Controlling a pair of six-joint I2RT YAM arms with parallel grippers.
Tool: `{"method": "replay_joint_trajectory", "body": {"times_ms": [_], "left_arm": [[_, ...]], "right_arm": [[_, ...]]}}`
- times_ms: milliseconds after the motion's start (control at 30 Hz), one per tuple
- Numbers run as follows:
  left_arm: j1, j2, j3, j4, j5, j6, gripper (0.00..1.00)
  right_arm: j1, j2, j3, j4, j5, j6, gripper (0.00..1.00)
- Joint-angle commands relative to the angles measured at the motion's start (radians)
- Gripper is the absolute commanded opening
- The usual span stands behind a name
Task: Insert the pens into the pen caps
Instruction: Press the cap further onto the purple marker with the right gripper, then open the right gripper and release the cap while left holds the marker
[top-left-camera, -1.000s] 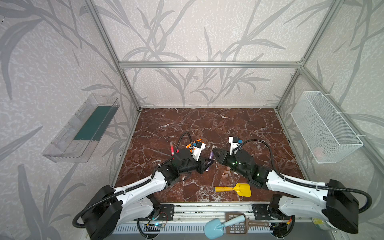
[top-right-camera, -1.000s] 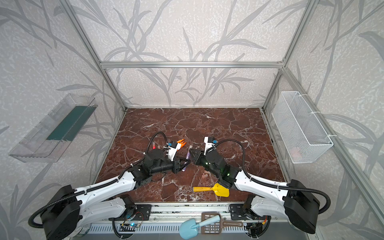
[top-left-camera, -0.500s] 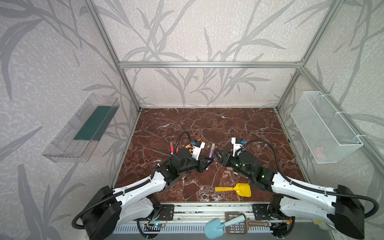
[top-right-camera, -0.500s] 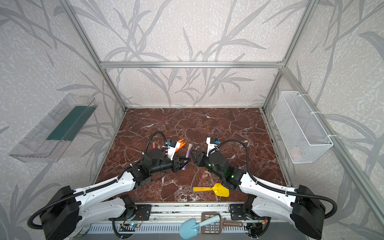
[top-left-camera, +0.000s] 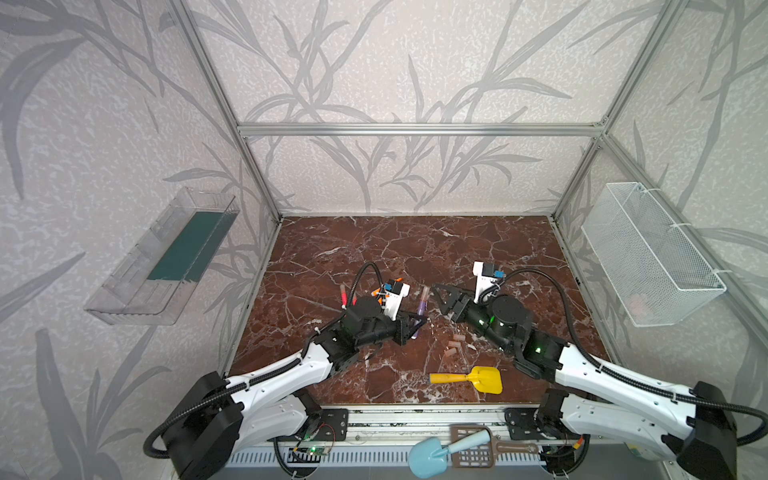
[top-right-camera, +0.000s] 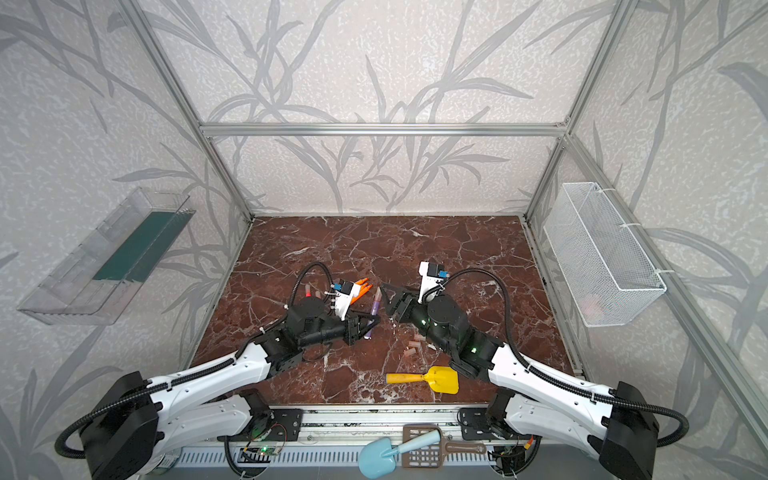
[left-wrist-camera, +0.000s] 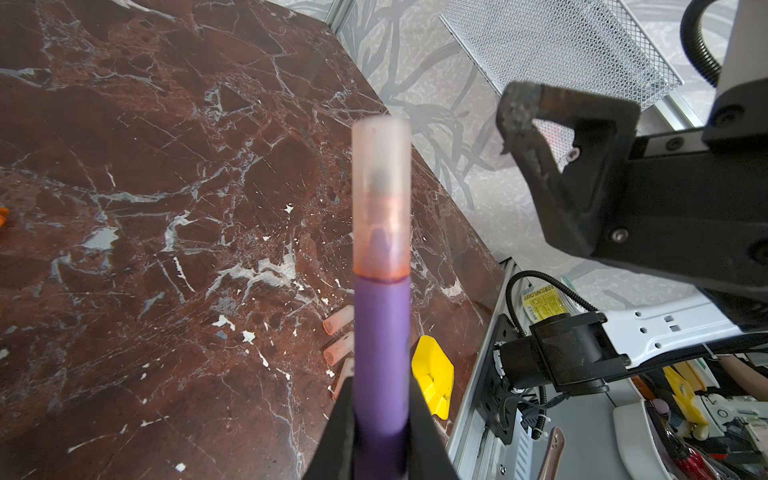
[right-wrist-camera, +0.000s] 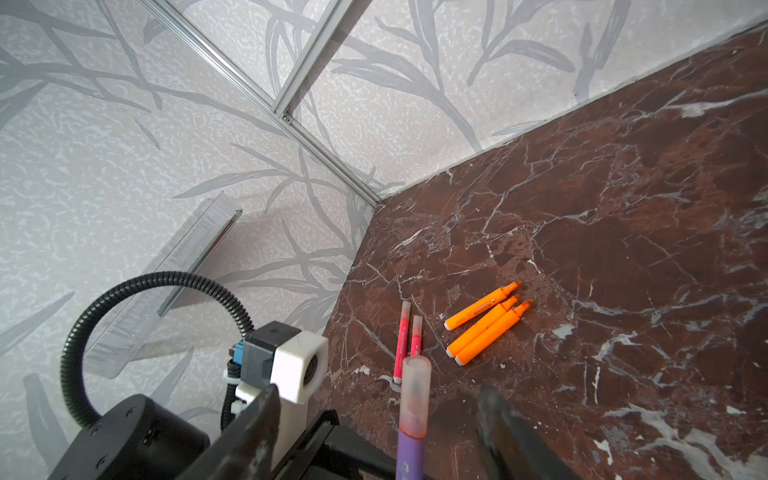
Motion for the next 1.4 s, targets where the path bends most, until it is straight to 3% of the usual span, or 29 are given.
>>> {"method": "replay_joint_trajectory", "body": {"times_ms": [0, 233, 700, 1033, 1367], "left_arm": [[0.001, -0.019, 0.017, 0.009, 0.009, 0.022, 0.0], [0.0, -0.025, 0.013, 0.012, 0.009, 0.022, 0.0], [0.0, -0.022, 0.012, 0.018, 0.011, 0.023, 0.0], [0.0, -0.016, 0.016, 0.012, 0.011, 0.024, 0.0], [0.0, -0.008, 0.015, 0.022, 0.01, 0.021, 0.0]], "right_arm": [[-0.029, 0.049, 0.056, -0.028, 0.009, -0.029, 0.74], [-0.091, 0.143, 0.112, -0.043, -0.059, -0.022, 0.76], [-0.099, 0.28, 0.166, -0.011, -0.133, -0.005, 0.75], [-0.099, 0.287, 0.165, -0.001, -0.216, 0.041, 0.44], [-0.098, 0.294, 0.148, 0.014, -0.252, 0.066, 0.22]]}}
